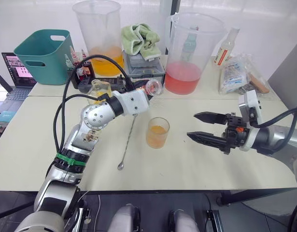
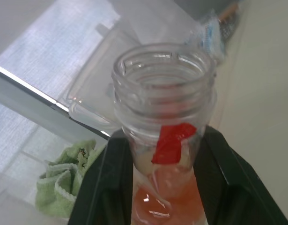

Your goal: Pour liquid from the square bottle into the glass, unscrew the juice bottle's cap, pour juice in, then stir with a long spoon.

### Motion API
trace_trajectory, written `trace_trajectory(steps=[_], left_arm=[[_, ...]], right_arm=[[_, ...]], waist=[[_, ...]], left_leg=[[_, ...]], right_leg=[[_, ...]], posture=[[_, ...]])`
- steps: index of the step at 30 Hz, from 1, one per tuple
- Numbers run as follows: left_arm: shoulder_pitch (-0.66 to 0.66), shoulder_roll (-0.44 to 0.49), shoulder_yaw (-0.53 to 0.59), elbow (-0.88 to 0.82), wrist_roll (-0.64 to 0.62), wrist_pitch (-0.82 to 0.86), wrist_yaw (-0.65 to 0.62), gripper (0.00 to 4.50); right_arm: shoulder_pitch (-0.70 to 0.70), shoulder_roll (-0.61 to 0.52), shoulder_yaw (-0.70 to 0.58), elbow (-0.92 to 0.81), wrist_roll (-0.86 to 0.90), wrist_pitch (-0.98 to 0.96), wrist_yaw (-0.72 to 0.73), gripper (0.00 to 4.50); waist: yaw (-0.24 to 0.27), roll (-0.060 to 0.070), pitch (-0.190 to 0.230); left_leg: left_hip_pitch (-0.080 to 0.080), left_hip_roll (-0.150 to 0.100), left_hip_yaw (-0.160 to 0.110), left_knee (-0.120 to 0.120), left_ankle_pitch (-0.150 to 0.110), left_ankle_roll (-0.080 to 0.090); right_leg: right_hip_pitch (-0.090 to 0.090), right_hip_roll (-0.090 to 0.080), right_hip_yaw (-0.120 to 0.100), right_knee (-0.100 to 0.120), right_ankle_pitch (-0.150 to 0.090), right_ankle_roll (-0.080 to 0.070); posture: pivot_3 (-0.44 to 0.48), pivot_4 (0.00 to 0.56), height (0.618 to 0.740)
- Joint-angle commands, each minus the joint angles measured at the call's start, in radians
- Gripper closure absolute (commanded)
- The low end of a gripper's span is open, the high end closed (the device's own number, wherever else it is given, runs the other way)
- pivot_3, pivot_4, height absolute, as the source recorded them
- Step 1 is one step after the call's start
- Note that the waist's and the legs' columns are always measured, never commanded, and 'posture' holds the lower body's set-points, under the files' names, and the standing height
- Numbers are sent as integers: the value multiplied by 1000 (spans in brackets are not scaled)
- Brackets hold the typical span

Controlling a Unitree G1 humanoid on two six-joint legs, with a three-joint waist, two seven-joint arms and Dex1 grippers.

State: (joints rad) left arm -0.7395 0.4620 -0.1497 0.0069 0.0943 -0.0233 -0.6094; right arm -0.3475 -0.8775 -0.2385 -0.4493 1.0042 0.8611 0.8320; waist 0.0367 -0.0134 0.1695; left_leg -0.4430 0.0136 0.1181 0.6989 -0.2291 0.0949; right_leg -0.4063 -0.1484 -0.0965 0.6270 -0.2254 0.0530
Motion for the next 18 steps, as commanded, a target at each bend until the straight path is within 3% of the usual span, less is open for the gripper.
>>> trace_trajectory(steps=[1,10,18], left_arm=[[-18,7,111,-121,-156,206,-33,3091],[98,78,262,-291,-378,568,-59,3091],[232,198,415,-452,-549,788,-70,3091]], right_arm=[[-50,-6,6,19,-8,-25,44,95],[-139,8,79,112,-63,-44,140,95],[-235,46,162,205,-137,-79,233,95]], waist=[[-2,0,0],[-13,0,0],[-20,0,0]], left_leg=[[0,0,0,0,0,0],[0,0,0,0,0,-1],[0,0,-1,-1,1,-2]], right_leg=[[0,0,0,0,0,0],[0,1,0,0,0,0],[0,1,0,0,0,0]], posture=[[0,150,739],[0,150,739],[0,150,739]])
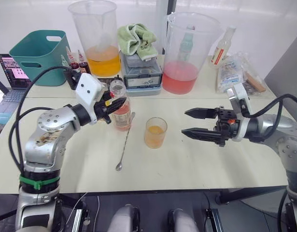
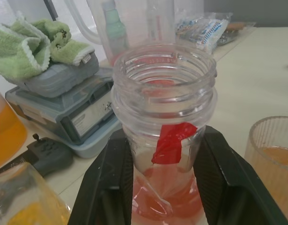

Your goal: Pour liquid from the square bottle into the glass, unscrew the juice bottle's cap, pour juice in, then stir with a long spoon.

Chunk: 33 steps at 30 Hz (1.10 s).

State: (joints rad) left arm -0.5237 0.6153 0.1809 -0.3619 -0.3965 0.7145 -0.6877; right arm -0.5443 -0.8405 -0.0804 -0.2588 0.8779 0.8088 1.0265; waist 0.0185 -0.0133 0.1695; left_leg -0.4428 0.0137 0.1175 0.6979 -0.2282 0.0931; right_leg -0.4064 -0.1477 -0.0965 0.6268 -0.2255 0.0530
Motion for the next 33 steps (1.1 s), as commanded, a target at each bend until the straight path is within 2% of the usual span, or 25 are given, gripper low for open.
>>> trace_trajectory(steps=[1,7,12,14,17,23,27,33], left_arm=[[39,65,108,-94,-72,72,5,3091],[131,176,247,-69,-120,137,5,3091],[113,221,339,-10,-154,167,33,3091],[103,233,361,25,-153,161,43,3091],[86,267,386,143,-119,61,25,3091],[-61,304,340,401,-78,-19,58,3091],[-146,297,302,535,-58,-57,64,3091],[-260,291,194,734,19,-113,73,3091]], right_arm=[[-49,14,12,24,-15,-28,54,95],[-106,44,58,89,-60,-56,144,95],[-139,61,68,132,-96,-76,177,95],[-143,66,66,135,-104,-77,182,95],[-140,73,53,125,-112,-78,171,95],[-104,70,8,83,-142,-109,105,95],[-80,67,-5,58,-151,-114,75,95],[-30,63,-31,2,-136,-100,24,95]], waist=[[-4,0,0],[-6,0,0],[-2,0,0],[-3,0,0],[-6,0,0],[-2,-1,0],[-3,-1,0],[-7,-2,0]], left_leg=[[0,0,0,0,0,0],[1,0,0,-2,1,-1],[1,0,0,-2,1,-2],[1,0,0,-2,1,-2],[1,0,0,-2,1,-2],[1,-1,1,-3,1,-3],[1,-1,1,-3,0,-5],[1,-1,2,-4,1,-3]], right_leg=[[0,0,0,0,0,0],[0,0,0,0,0,0],[0,0,0,-1,0,0],[0,0,0,0,0,0],[-1,0,0,0,0,0],[-2,0,0,0,0,0],[-2,0,0,0,0,0],[-2,0,0,3,0,0]], posture=[[0,150,739],[0,150,739],[0,150,739],[0,150,739],[0,150,739],[0,150,739],[0,150,739],[0,150,739]])
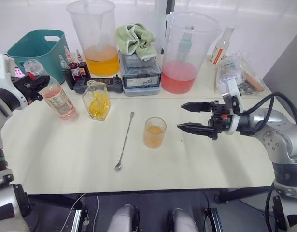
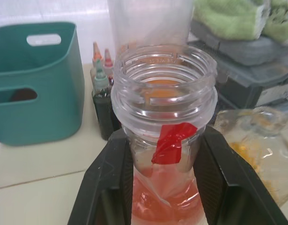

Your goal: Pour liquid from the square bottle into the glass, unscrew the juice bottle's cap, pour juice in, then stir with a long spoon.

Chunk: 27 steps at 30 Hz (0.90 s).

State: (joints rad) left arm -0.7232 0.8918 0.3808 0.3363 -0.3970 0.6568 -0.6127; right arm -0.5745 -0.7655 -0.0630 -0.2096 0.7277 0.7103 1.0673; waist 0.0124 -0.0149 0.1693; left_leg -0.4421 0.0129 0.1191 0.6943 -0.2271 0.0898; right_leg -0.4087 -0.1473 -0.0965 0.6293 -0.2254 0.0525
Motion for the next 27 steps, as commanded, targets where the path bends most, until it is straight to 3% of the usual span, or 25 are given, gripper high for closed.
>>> trace_trajectory(steps=[1,8,17,19,25,27], left_arm=[[-80,12,-18,68,27,-67,-5,3091],[-196,-20,-102,258,86,-179,-55,3091],[-228,-28,-144,351,135,-247,-78,3091],[-224,-28,-139,353,130,-242,-83,2136],[-220,-23,-122,332,114,-230,-84,135],[-221,-21,-112,314,105,-225,-84,60]], right_arm=[[6,-13,-52,-55,17,0,-23,95],[43,-26,-88,-99,33,20,-55,95],[61,-38,-107,-119,52,29,-76,95],[62,-40,-106,-119,54,28,-78,0],[56,-41,-99,-111,57,26,-79,0],[53,-40,-96,-108,56,24,-76,0]], waist=[[-1,-1,0],[1,-4,0],[1,-5,0],[0,-5,0],[0,-5,0],[0,-5,0]], left_leg=[[0,0,0,0,0,0],[-1,0,1,0,0,0],[-1,0,1,1,0,1],[-1,0,1,1,0,1],[-1,0,1,1,0,1],[-1,0,1,1,0,1]], right_leg=[[0,0,0,0,0,0],[0,0,0,0,0,0],[-1,0,0,0,0,0],[-1,0,0,0,0,0],[-1,0,0,0,0,0],[-1,0,0,1,0,0]], posture=[[0,150,739],[0,150,739],[0,150,739],[0,150,739],[0,150,739],[0,150,739]])
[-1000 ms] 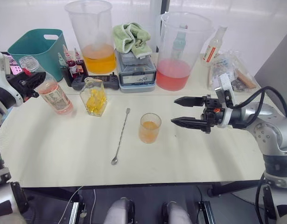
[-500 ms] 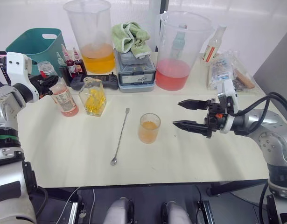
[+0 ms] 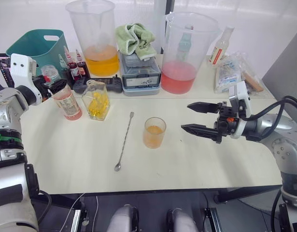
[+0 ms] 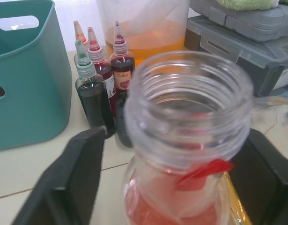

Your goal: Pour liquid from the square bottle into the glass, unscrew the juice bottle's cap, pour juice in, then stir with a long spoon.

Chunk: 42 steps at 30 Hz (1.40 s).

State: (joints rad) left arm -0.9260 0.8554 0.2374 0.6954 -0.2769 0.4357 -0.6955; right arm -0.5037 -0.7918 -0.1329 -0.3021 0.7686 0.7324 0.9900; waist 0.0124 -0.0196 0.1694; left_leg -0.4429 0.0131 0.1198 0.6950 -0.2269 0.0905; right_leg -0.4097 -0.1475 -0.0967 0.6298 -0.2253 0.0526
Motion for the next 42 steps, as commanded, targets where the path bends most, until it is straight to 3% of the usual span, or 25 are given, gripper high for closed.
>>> trace_trajectory(steps=[1,11,15,22,26,32,37,42], left_arm=[[-19,16,40,-55,-22,0,-1,60],[-58,1,160,-194,-143,-36,-11,60],[-51,-3,219,-309,-221,-28,-20,60],[56,11,210,-593,-340,116,-72,60],[166,41,204,-813,-468,283,-108,60],[489,79,234,-1069,-471,342,-108,60],[691,21,276,-1131,-413,283,-34,60],[918,-69,333,-1165,-391,211,-43,60]], right_arm=[[-18,-14,-25,-14,15,2,2,0],[-44,-4,-14,5,18,4,11,0],[-63,-1,-11,18,23,6,20,0],[-91,-7,-7,51,-4,-28,46,0],[-96,-55,-16,82,-21,-9,63,0],[-89,-80,-29,166,-107,-39,24,0],[-69,-49,-91,219,-93,-84,27,0],[68,-65,-148,258,-150,-218,88,0]], waist=[[0,0,0],[0,0,0],[-1,0,0],[-1,0,0],[0,0,0],[-7,1,0],[-2,1,0],[2,1,0]], left_leg=[[0,0,0,0,0,0],[0,0,0,0,0,0],[0,0,0,0,0,0],[0,0,0,0,0,0],[0,0,0,0,0,0],[2,0,0,-1,0,-1],[2,1,0,-2,1,-2],[2,1,-1,-1,-4,-8]], right_leg=[[0,0,0,0,0,0],[0,0,0,0,0,0],[0,0,0,0,0,0],[1,0,0,0,0,0],[1,0,1,0,0,0],[1,0,2,-2,0,0],[1,0,2,-3,0,-1],[2,0,1,-4,0,-1]], posture=[[0,150,739],[0,150,739],[0,150,739],[0,150,739],[0,150,739],[0,150,739],[0,150,739],[0,150,739]])
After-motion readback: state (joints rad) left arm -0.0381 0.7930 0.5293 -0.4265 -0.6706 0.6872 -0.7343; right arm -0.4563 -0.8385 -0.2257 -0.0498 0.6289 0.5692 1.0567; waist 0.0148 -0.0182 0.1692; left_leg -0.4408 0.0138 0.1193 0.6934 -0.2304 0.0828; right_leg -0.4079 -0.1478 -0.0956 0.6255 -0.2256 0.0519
